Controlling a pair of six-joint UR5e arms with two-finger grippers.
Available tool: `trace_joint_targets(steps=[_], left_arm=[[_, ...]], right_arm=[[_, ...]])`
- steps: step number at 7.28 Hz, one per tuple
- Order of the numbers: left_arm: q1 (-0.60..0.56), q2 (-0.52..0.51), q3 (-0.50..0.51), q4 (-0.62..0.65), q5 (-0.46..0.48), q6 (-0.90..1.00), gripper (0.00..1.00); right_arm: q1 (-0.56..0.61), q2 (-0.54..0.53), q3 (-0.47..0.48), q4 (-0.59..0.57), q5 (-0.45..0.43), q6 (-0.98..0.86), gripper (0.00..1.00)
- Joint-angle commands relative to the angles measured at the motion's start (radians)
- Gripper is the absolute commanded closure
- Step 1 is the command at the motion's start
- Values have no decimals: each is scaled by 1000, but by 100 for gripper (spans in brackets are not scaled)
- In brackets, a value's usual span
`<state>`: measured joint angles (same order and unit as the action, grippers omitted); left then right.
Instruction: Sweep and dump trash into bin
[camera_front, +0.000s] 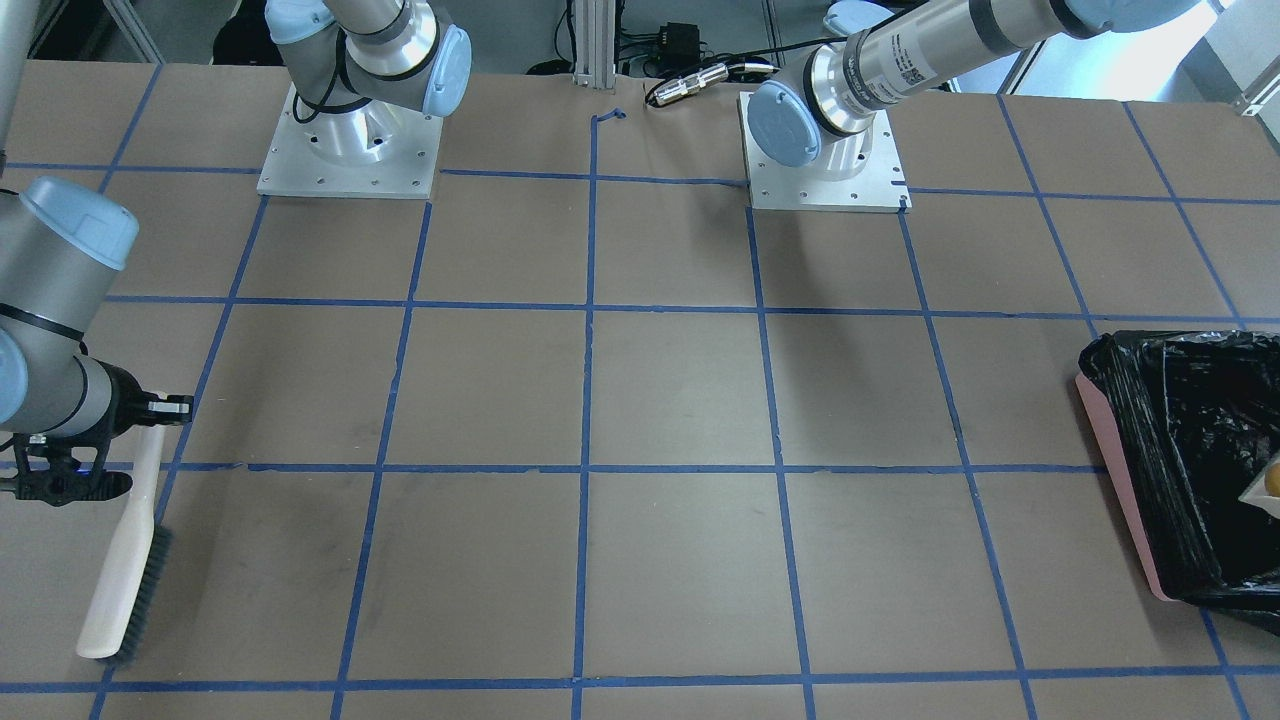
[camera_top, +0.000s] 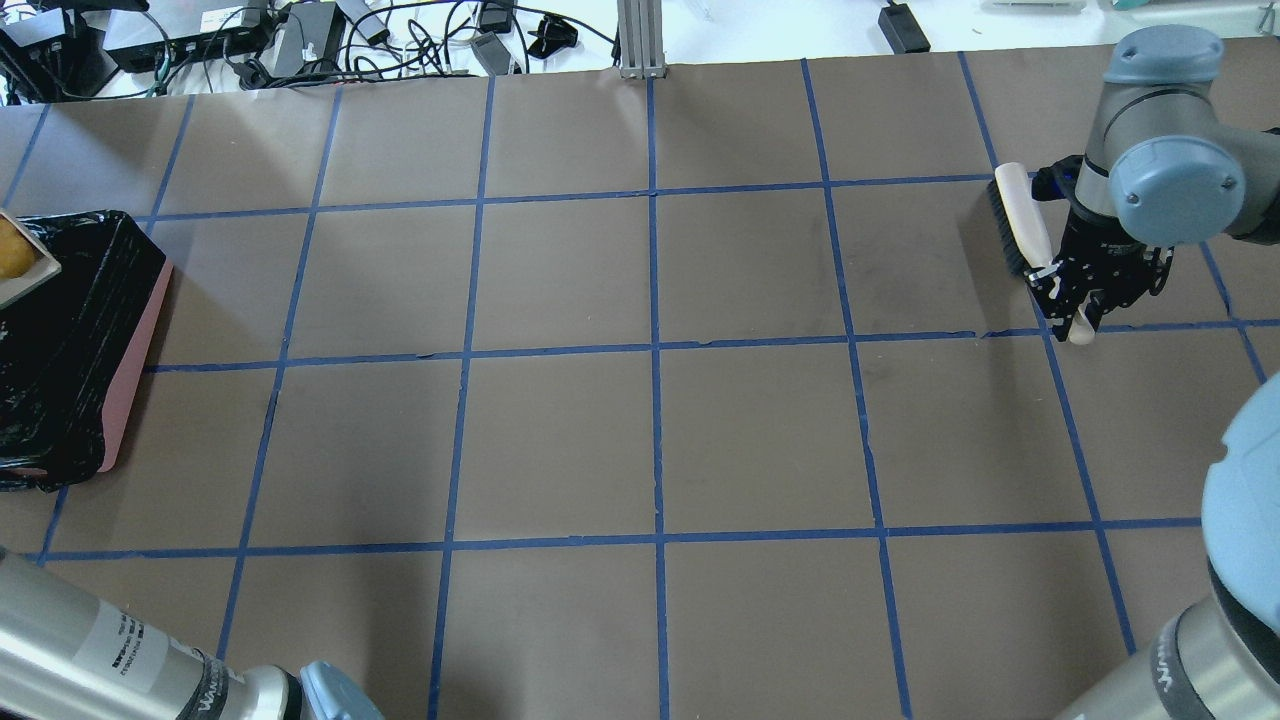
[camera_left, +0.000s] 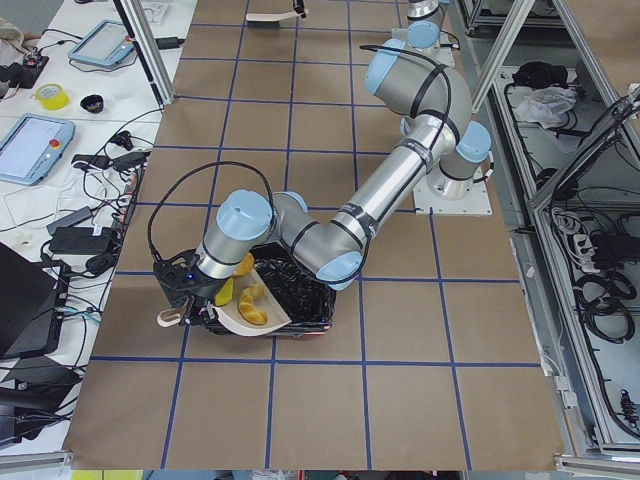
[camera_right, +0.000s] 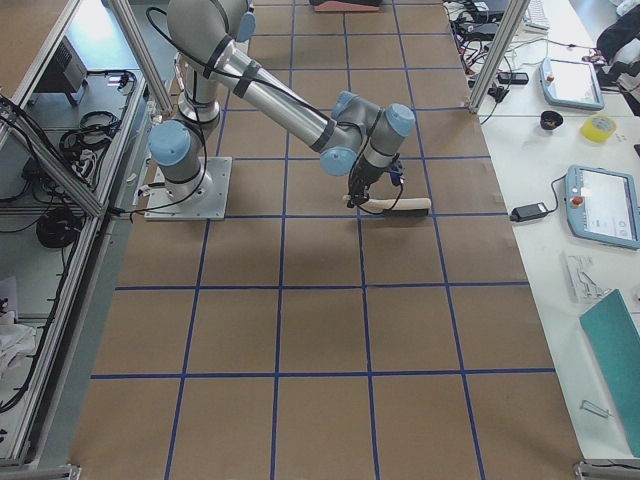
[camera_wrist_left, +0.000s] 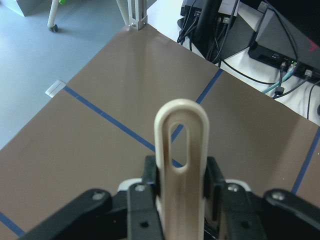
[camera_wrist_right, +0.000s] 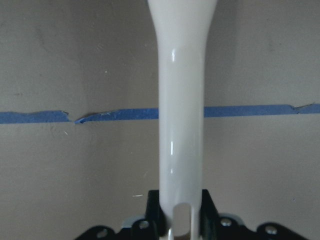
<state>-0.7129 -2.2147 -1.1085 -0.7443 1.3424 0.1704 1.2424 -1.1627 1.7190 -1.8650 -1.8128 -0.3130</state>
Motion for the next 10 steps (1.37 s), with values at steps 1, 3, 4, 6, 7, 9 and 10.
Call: trace_joint_targets(steps=[1,3,4,6,7,9,10], left_arm=[[0,35,-8,35,-31,56,100],[0,58,-55,49,-94,96,100],[0,73,-94,134,-98,106,100],[-2,107,-157,200,-140,141,100],[-5,119,-160,200,-143,143,100],[-6,144,-159,206,-180,176,100],[-8,154,-160,265,-262,278,100]], right_arm=[[0,5,5,-5,0,-3,71],[0,9,17,-26,0,-5,33],[0,11,17,-39,0,-5,15],[0,5,7,-39,0,-3,1],[0,-6,-2,-39,1,-5,1],[0,-70,-59,18,50,-11,0],[2,-128,-90,93,52,-11,0]])
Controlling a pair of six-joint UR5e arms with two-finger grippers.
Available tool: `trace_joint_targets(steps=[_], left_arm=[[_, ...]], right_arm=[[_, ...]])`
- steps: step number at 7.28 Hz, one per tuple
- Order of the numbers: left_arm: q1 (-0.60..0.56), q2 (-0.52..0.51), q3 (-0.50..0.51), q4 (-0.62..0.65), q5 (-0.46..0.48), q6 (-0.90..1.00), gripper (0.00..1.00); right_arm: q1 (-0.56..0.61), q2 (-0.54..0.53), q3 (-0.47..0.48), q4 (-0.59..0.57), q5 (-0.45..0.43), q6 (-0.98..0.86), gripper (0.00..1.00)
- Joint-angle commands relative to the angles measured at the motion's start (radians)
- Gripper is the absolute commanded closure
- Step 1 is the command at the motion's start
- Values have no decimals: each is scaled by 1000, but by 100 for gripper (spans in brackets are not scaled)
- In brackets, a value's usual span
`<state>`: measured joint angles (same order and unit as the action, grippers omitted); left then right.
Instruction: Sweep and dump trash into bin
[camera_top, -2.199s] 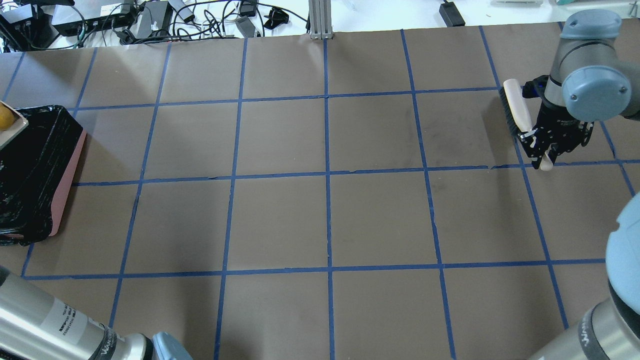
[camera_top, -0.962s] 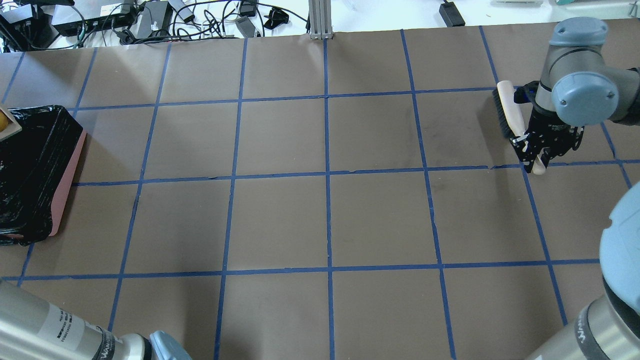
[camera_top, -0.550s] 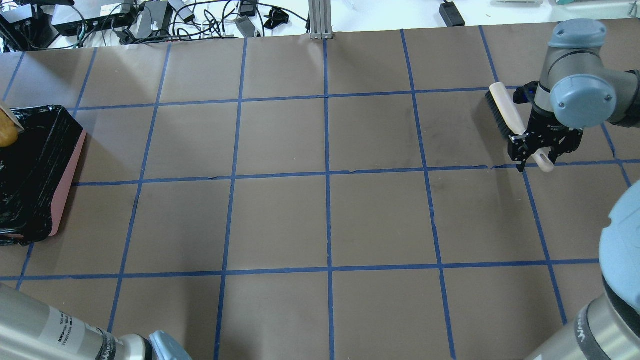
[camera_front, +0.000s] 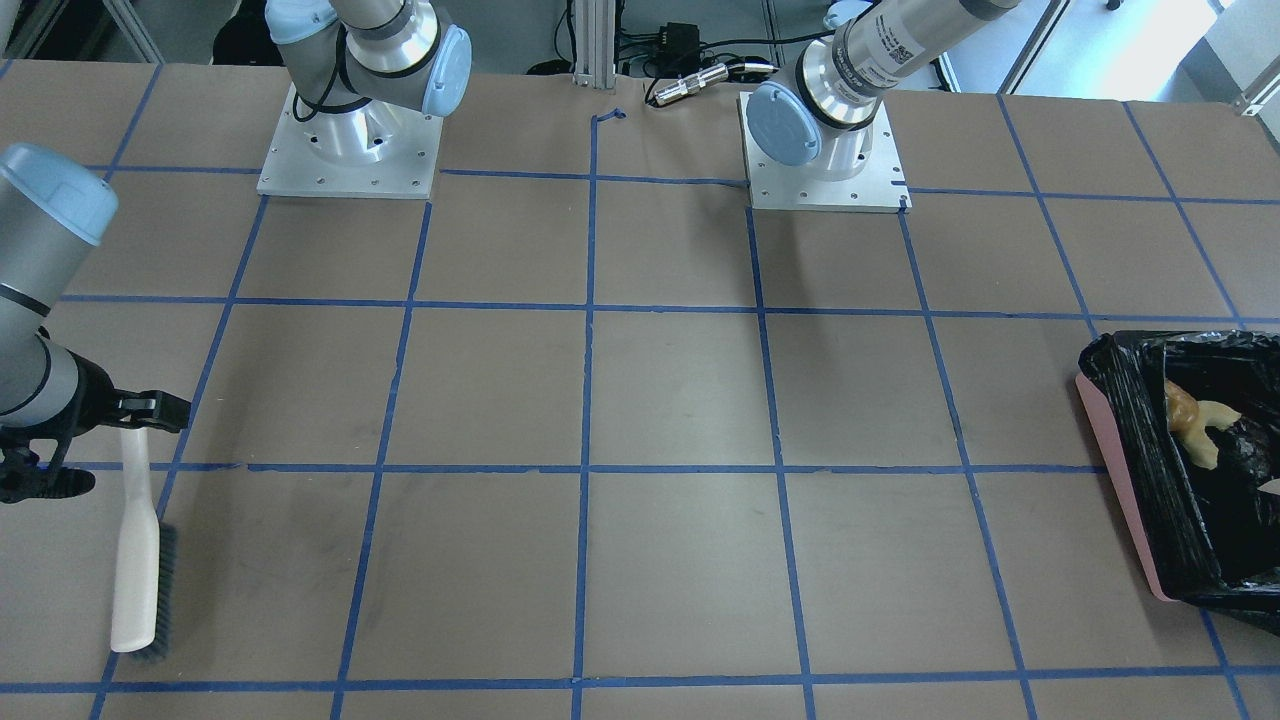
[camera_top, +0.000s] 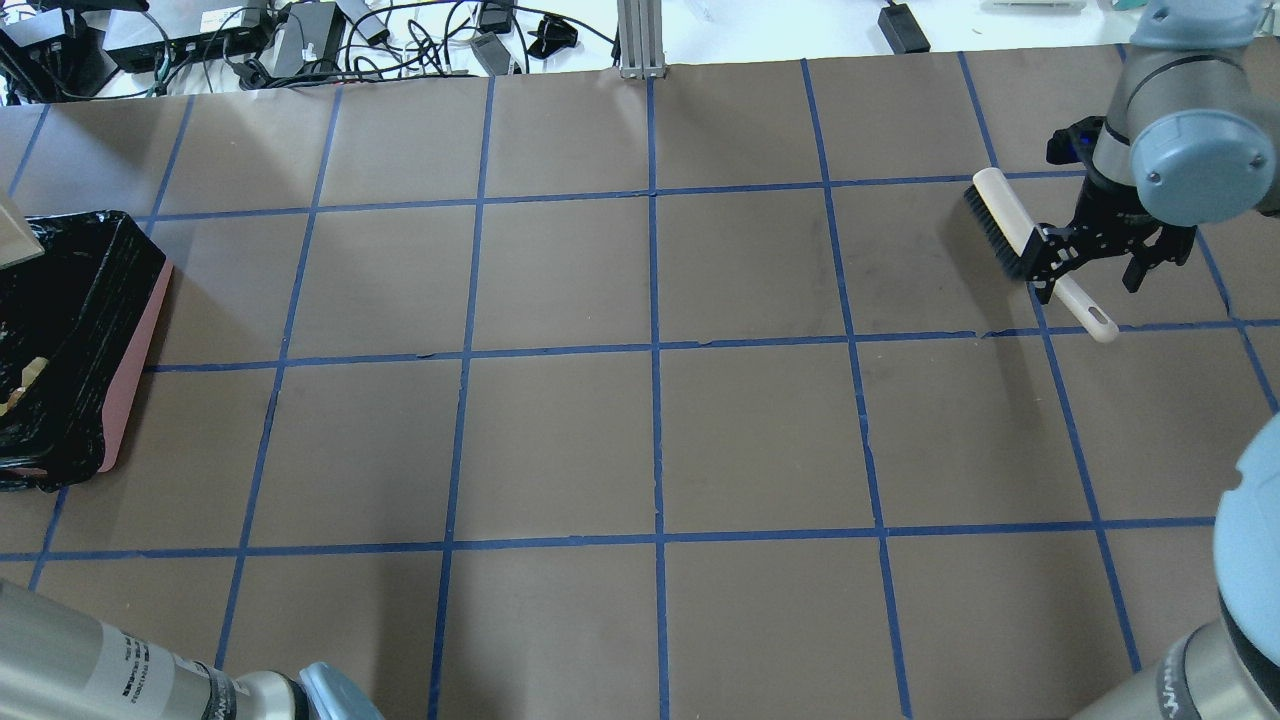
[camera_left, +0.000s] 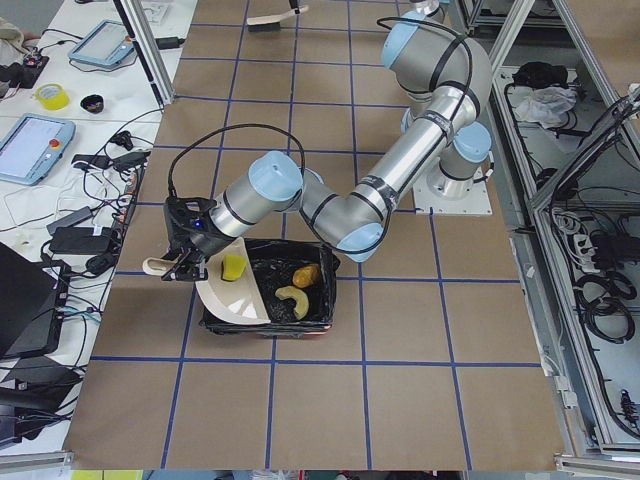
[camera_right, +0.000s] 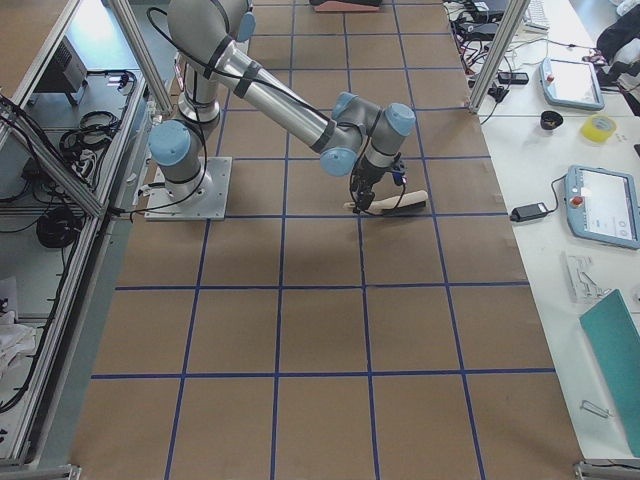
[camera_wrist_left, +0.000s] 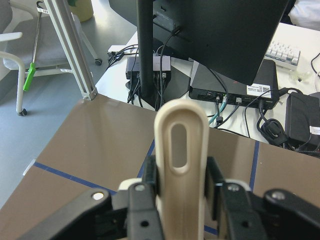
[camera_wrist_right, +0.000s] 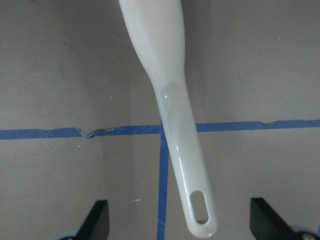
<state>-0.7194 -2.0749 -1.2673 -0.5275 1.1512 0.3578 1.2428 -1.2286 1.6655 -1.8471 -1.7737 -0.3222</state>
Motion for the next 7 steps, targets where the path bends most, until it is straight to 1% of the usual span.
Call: trace_joint_targets(steps=[1,2,3,4,5,6,7], left_arm=[[0,25,-9,102,-141,105,100],[0,30,-17,109,-180,137,100],[0,35,-41,145,-239,168,100],[2,35,-82,240,-293,190,100],[9,33,-146,348,-368,249,100],[26,35,-220,436,-402,254,100],[40,32,-271,537,-476,253,100]], right_arm=[[1,-109,-70,147,14,-4,0],[3,-158,-102,198,34,-6,0],[4,-198,-118,209,72,-8,0],[7,-245,-136,250,79,-5,0],[29,-284,-168,308,115,6,0],[56,-296,-208,360,126,12,0],[119,-301,-243,390,161,126,0]])
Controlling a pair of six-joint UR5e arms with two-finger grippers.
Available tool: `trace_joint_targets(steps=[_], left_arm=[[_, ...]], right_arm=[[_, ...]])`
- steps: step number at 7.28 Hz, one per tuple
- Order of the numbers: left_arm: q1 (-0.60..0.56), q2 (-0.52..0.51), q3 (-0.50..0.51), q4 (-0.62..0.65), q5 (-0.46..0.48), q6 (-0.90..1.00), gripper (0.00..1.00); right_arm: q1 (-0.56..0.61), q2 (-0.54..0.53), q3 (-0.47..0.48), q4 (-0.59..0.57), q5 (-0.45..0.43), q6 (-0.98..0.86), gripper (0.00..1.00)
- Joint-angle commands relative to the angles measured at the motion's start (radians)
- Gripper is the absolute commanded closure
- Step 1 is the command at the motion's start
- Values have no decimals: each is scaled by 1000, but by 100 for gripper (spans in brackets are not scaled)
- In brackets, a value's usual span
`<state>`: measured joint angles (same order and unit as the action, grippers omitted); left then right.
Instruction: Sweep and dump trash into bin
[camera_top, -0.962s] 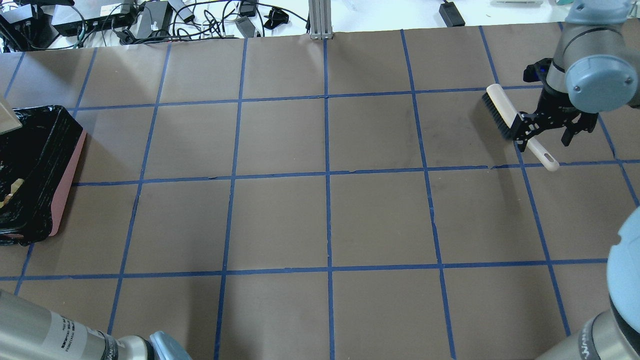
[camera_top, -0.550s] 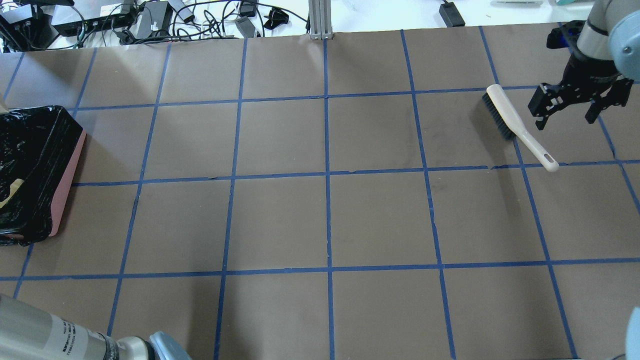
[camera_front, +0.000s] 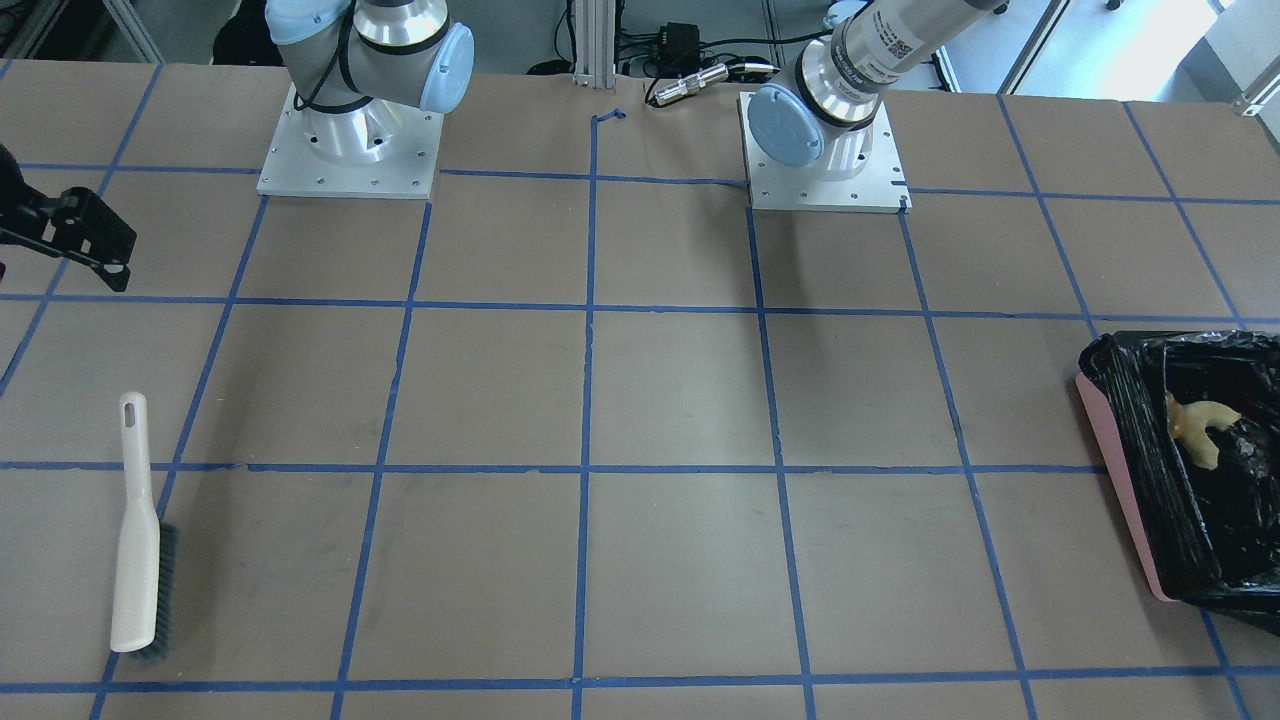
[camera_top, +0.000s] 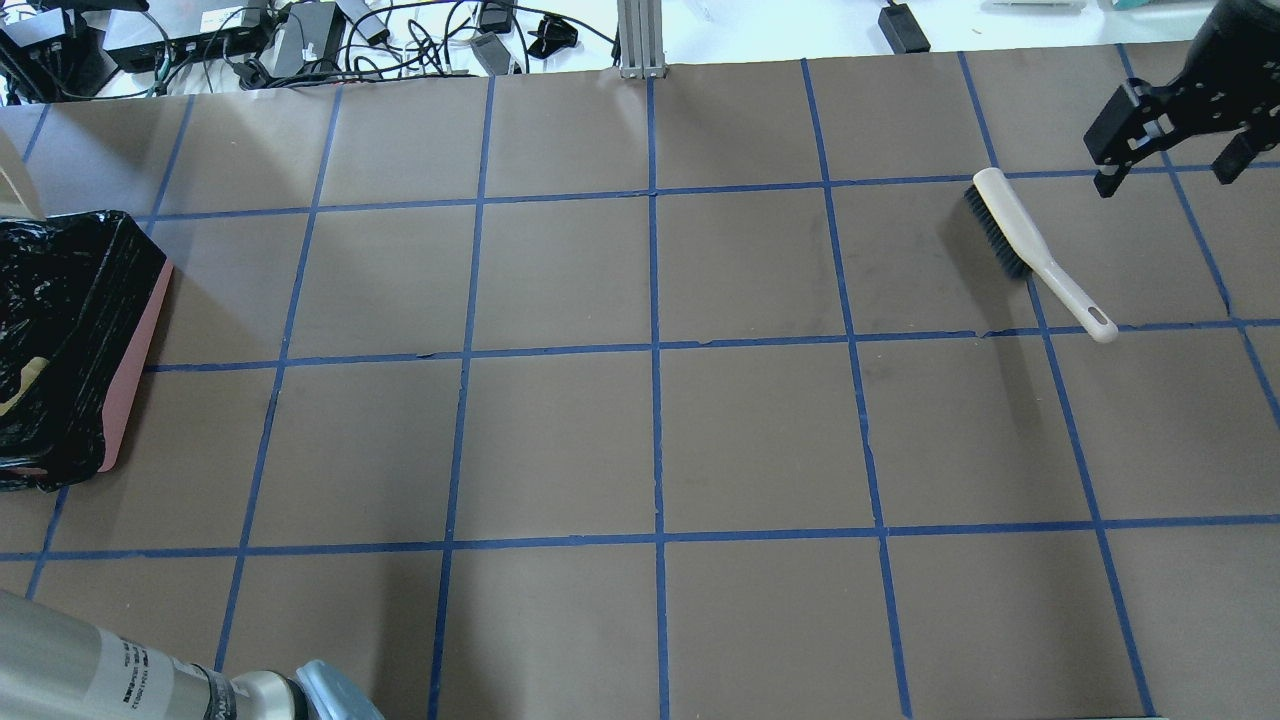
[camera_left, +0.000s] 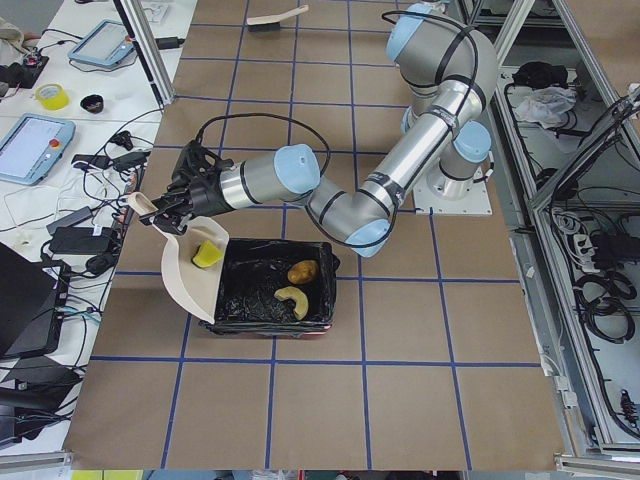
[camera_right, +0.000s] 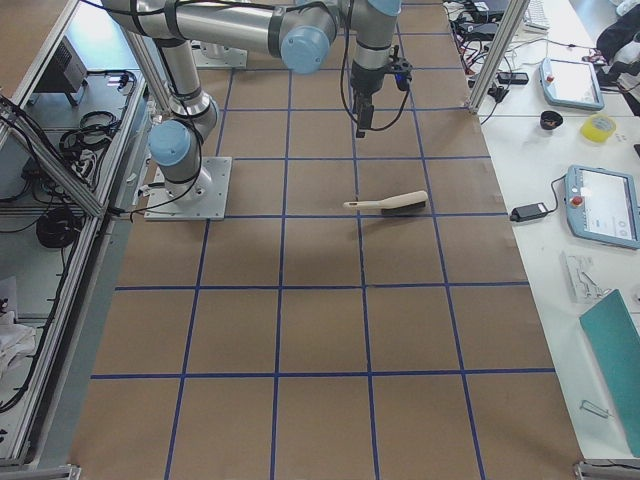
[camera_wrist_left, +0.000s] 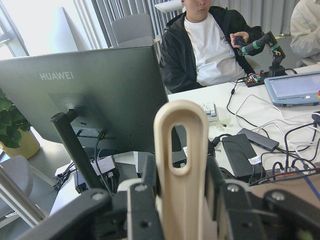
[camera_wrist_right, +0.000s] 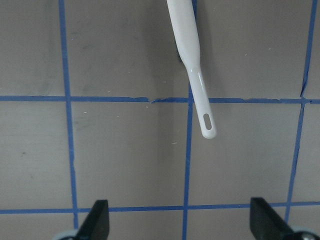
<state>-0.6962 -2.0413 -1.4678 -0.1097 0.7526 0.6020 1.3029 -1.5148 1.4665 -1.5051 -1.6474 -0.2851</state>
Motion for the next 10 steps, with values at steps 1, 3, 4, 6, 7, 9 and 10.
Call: trace_joint_targets(steps=[1,3,4,6,7,9,10], left_arm=[[20,-2,-101,174,-103,-4,100],[24,0,-105,225,-142,4,100],[46,-10,-109,270,-194,19,100],[58,9,-100,304,-194,1,100],[50,33,-92,282,-178,-49,100],[-10,93,-91,140,88,-166,100],[-87,136,-68,17,257,-169,100]], right_arm=[[153,-7,-54,42,28,203,0],[242,-4,-45,31,24,358,0],[242,-4,-40,28,23,360,0],[243,-11,-23,26,24,371,0],[246,-16,-6,26,26,368,0],[246,-30,15,10,26,371,0],[246,-28,18,-1,24,362,0]])
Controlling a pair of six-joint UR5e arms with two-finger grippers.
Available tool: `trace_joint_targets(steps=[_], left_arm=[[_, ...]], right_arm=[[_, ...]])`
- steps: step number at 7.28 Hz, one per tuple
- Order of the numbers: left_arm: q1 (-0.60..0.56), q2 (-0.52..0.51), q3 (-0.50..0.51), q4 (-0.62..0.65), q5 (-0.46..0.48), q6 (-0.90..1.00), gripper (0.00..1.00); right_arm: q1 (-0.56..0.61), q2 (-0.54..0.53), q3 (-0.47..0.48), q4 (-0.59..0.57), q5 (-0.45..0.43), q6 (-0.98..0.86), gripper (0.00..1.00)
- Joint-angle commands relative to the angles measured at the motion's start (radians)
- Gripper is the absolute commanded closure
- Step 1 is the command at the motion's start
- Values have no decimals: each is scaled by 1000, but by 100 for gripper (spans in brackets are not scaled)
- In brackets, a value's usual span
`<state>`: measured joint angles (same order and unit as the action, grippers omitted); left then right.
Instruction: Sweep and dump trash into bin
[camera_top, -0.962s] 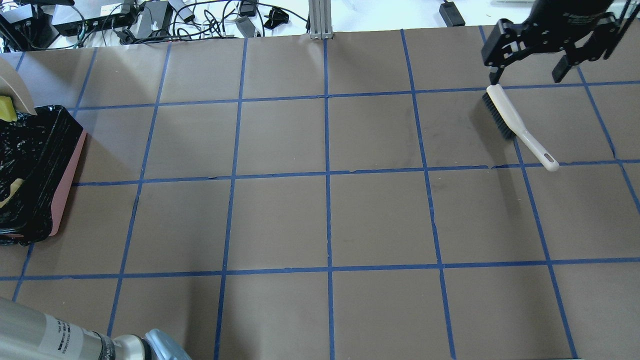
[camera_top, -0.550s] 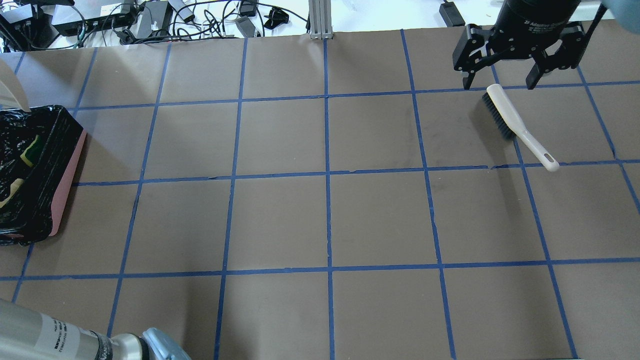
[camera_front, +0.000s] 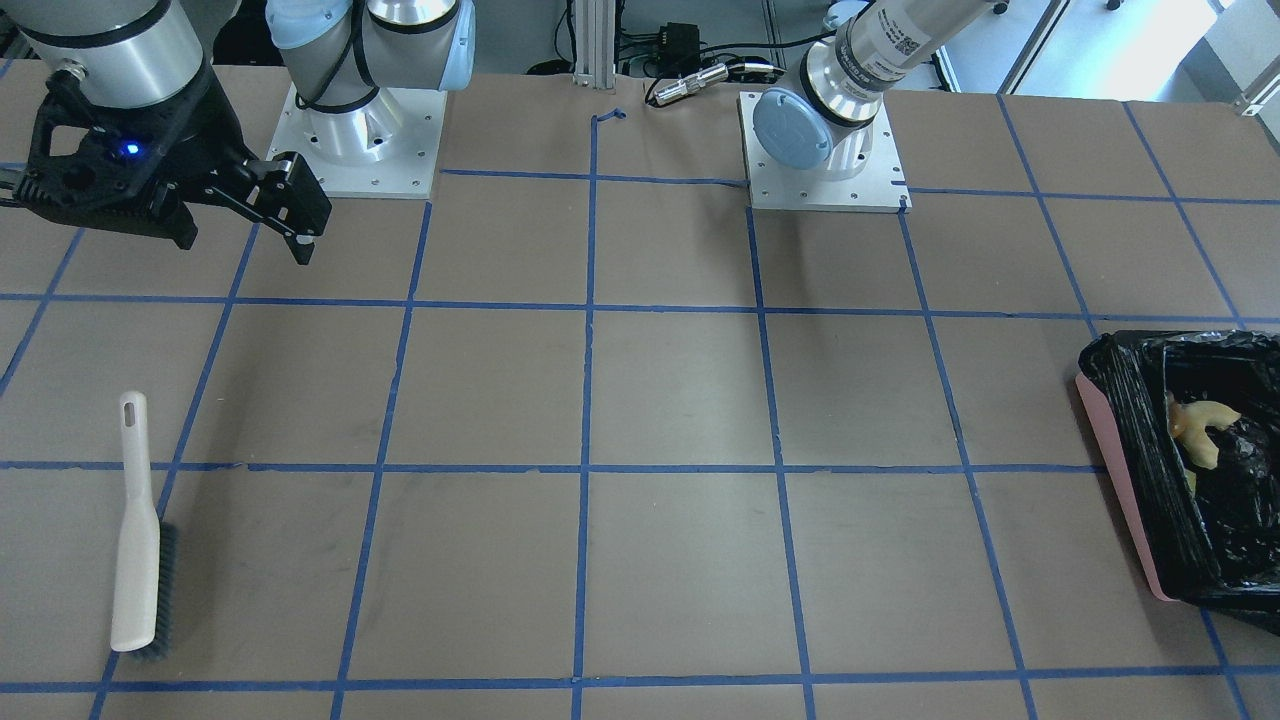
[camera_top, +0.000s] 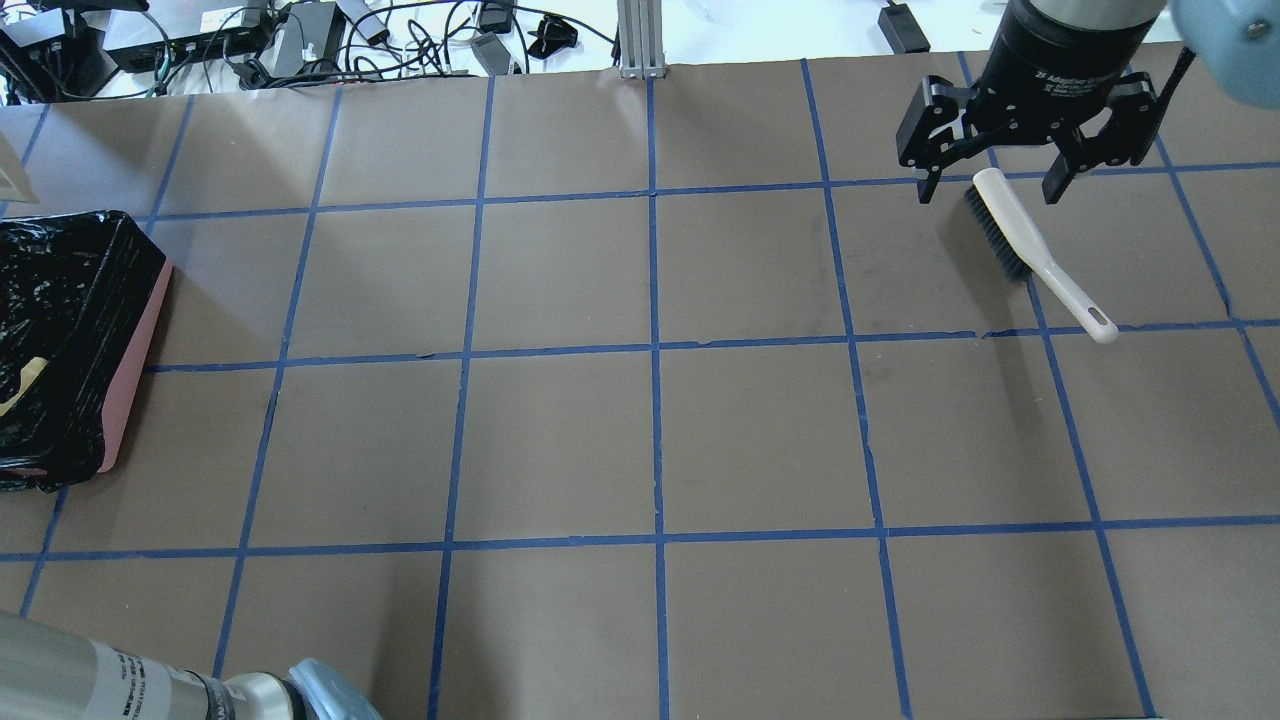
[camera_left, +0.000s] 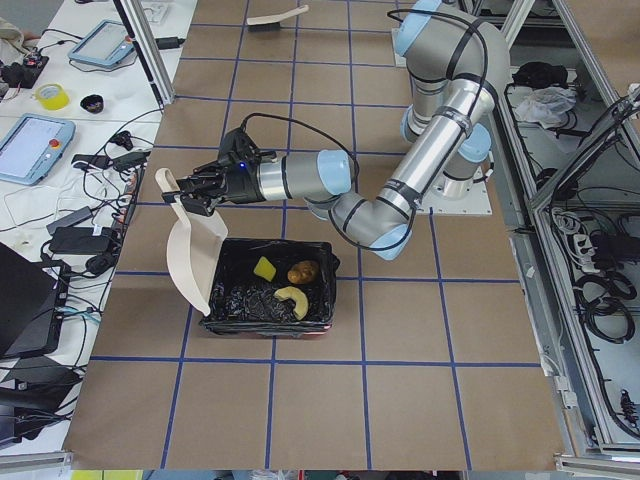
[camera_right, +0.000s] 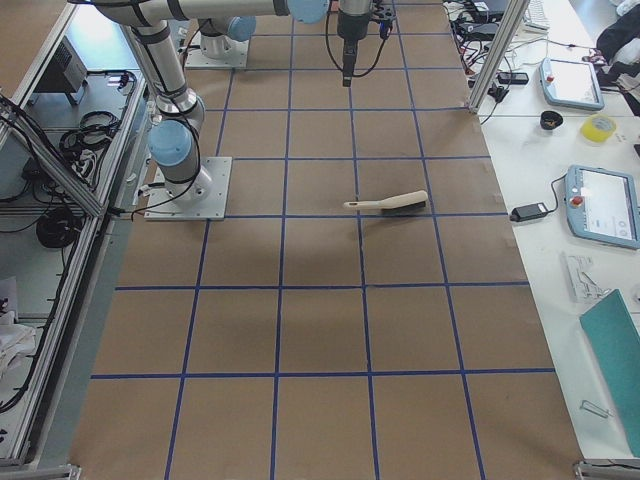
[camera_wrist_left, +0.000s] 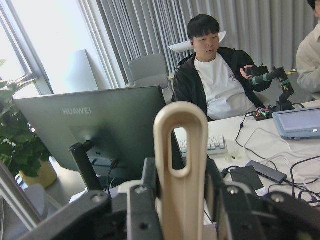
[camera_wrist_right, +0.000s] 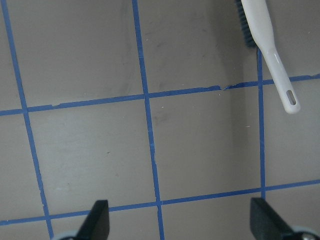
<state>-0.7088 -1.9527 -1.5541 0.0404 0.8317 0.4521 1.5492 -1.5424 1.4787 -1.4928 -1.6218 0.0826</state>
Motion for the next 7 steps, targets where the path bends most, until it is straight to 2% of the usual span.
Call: trace_joint_targets(steps=[1,2,6,7], left_arm=[[-175,81,32,-204,377,-79,100],[-270,107,34,-267,562,-183,100],[-588,135,32,-471,1040,-505,100],[-654,133,34,-576,1105,-661,100]], right_arm=[[0,-1,6,-14,0,-7,0],[0,-1,8,-14,0,-10,0],[0,-1,9,-14,-1,-17,0],[-1,1,11,-14,-1,-17,0]])
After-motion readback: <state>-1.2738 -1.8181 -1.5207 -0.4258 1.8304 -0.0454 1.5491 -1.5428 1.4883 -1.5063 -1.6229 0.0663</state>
